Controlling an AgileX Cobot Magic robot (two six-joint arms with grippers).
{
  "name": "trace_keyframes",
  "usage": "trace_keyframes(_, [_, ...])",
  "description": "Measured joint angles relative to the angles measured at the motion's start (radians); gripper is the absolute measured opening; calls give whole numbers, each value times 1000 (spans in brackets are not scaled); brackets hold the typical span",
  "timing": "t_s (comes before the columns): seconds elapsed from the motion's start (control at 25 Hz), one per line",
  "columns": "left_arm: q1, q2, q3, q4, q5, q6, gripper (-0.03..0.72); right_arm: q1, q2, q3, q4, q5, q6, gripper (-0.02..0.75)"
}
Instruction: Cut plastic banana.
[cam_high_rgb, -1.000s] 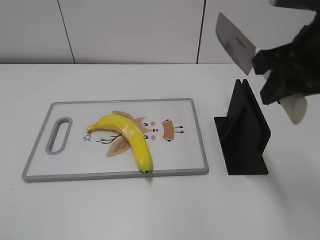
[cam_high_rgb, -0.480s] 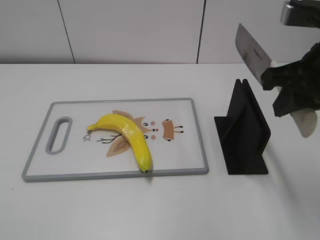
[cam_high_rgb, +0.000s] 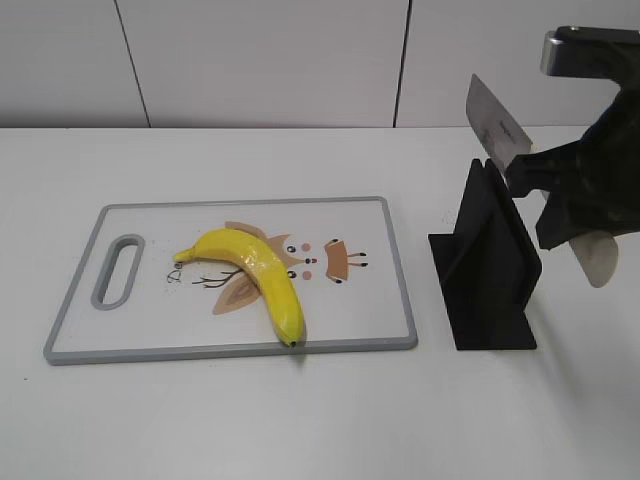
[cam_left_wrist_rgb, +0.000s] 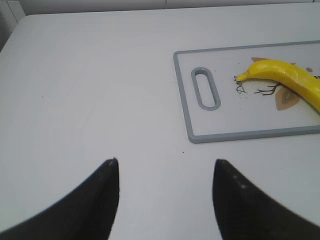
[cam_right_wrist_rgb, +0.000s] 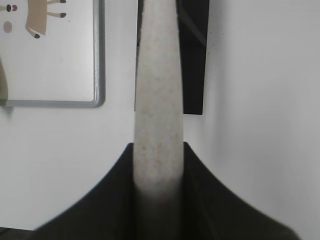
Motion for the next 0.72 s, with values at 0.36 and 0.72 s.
trace_keyframes(0.36, [0,0,0,1,-1,-1,552,0,49,60,-1,-41,26,167])
trace_keyframes(0.72, [0,0,0,1,-1,-1,552,0,54,152,35,-129,29,167])
